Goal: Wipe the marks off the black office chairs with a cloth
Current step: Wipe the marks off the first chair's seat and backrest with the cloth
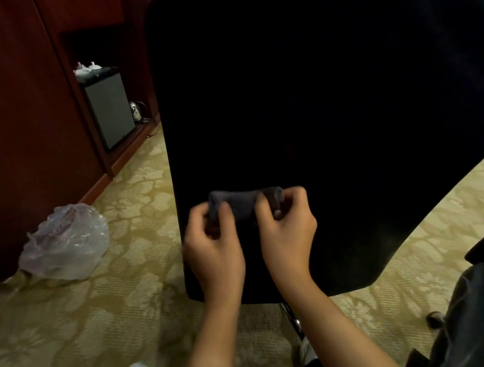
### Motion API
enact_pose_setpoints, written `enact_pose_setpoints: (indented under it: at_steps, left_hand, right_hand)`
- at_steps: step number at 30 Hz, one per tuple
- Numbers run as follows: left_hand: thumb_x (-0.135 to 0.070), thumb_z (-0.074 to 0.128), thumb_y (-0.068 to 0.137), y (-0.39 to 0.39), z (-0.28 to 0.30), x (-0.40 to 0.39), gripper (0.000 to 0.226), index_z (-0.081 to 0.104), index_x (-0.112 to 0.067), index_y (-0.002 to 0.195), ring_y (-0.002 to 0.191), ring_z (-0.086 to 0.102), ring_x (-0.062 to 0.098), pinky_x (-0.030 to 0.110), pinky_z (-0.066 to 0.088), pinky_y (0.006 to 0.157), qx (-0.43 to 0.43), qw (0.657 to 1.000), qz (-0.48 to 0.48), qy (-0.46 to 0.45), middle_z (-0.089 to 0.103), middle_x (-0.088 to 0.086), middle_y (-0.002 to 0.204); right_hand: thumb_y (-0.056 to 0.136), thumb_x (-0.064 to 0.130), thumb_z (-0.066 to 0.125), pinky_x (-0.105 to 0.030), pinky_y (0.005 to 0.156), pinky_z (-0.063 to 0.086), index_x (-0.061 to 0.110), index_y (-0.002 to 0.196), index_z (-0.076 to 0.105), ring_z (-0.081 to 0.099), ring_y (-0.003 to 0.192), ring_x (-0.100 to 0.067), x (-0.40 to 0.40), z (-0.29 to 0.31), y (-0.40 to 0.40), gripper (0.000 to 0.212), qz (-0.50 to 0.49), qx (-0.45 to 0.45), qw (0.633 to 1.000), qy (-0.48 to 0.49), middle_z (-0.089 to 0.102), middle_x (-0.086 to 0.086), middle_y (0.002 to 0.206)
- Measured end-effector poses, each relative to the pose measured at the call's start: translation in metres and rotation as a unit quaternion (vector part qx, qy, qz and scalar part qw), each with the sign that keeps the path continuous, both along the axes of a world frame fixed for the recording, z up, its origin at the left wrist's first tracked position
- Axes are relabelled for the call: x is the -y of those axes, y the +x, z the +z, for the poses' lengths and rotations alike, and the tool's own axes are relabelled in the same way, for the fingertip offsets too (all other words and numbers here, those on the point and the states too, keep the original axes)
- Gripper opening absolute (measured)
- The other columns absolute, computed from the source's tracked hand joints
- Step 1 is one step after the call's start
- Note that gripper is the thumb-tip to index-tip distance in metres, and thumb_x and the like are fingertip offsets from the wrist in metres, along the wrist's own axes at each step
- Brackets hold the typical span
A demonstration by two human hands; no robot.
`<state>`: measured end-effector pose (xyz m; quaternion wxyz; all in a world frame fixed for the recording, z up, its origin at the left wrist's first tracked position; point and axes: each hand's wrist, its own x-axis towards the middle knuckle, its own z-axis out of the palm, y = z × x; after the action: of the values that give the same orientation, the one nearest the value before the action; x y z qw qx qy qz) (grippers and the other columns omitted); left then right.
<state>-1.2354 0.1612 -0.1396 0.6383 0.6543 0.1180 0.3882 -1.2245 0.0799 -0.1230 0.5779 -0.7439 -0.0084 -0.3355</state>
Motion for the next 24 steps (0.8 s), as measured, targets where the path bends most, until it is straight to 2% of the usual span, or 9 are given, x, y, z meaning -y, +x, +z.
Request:
enact_pose_setpoints:
  at_steps: [3,6,8,10,12,15,17,19,24]
  left_hand:
    - [-0.04,0.058,0.09,0.003,0.035,-0.025,0.03,0.066,-0.013,0.099,0.1,0.057,0.024,0.032,0.047,0.083,0.047,0.993,0.09,0.068,0.06,0.002,0.105]
    - [-0.035,0.061,0.091,0.007,0.059,-0.05,0.019,0.065,-0.019,0.1,0.124,0.048,0.021,0.036,0.045,0.098,0.037,0.994,0.088,0.059,0.045,-0.004,0.128]
    - [-0.028,0.061,0.094,0.013,0.063,-0.065,0.006,0.061,-0.022,0.095,0.117,0.053,0.013,0.034,0.047,0.093,0.018,0.997,0.049,0.059,0.052,-0.008,0.121]
    - [-0.025,0.059,0.096,0.017,0.062,-0.07,0.008,0.059,-0.02,0.09,0.093,0.058,0.006,0.03,0.047,0.08,-0.003,0.998,-0.014,0.055,0.062,-0.01,0.096]
    - [-0.024,0.058,0.097,0.017,0.057,-0.068,0.008,0.062,-0.02,0.091,0.081,0.058,0.003,0.02,0.043,0.07,-0.028,0.997,-0.043,0.052,0.064,-0.009,0.086]
    - [-0.023,0.061,0.095,0.014,0.051,-0.064,0.007,0.066,-0.021,0.099,0.086,0.061,0.003,0.01,0.042,0.067,-0.031,0.998,-0.034,0.045,0.066,-0.008,0.091]
    - [-0.027,0.062,0.093,0.016,0.05,-0.065,0.013,0.068,-0.02,0.102,0.093,0.063,0.008,0.015,0.046,0.072,-0.031,0.998,-0.041,0.038,0.069,-0.006,0.095]
    - [-0.027,0.063,0.092,0.015,0.049,-0.063,0.013,0.069,-0.02,0.1,0.095,0.064,0.01,0.014,0.046,0.073,-0.032,0.997,-0.05,0.041,0.07,-0.005,0.096]
    - [-0.029,0.064,0.091,-0.004,0.052,-0.041,0.012,0.069,-0.019,0.096,0.083,0.064,0.001,0.016,0.047,0.071,-0.02,0.996,-0.055,0.067,0.07,-0.009,0.088]
  right_hand:
    - [0.088,0.025,0.067,-0.028,0.061,0.051,0.009,0.088,0.054,0.063,0.07,-0.014,-0.027,0.04,-0.003,0.021,0.022,0.058,0.998,0.015,0.063,-0.005,0.078]
    - [0.089,0.024,0.069,-0.028,0.062,0.053,0.013,0.088,0.053,0.065,0.071,-0.015,-0.054,0.065,0.0,0.019,0.022,0.068,0.997,0.017,0.065,-0.006,0.08]
    - [0.09,0.025,0.069,-0.024,0.061,0.051,0.015,0.088,0.052,0.065,0.071,-0.015,-0.064,0.069,0.005,0.02,0.016,0.049,0.999,0.014,0.065,-0.006,0.081]
    - [0.09,0.026,0.069,-0.023,0.062,0.05,0.014,0.088,0.051,0.064,0.072,-0.016,-0.067,0.066,0.007,0.021,0.007,0.037,0.999,0.015,0.065,-0.007,0.082]
    - [0.089,0.026,0.069,-0.025,0.062,0.05,0.013,0.088,0.051,0.064,0.071,-0.017,-0.065,0.059,0.009,0.022,0.003,0.043,0.999,0.015,0.064,-0.007,0.081]
    - [0.088,0.026,0.07,-0.024,0.061,0.05,0.012,0.087,0.051,0.063,0.068,-0.016,-0.057,0.048,0.009,0.023,0.003,0.031,0.999,0.014,0.063,-0.008,0.078]
    - [0.089,0.027,0.07,-0.032,0.061,0.053,0.011,0.087,0.052,0.062,0.067,-0.014,-0.051,0.042,0.007,0.023,0.015,0.021,0.999,0.019,0.063,-0.007,0.077]
    - [0.089,0.026,0.07,-0.037,0.062,0.054,0.01,0.088,0.053,0.062,0.065,-0.012,-0.043,0.041,0.005,0.023,0.022,0.017,0.999,0.029,0.064,-0.007,0.077]
    - [0.09,0.024,0.069,-0.041,0.066,0.058,0.01,0.091,0.053,0.066,0.069,-0.01,-0.019,0.041,-0.006,0.021,0.036,0.008,0.998,0.057,0.066,-0.005,0.081]
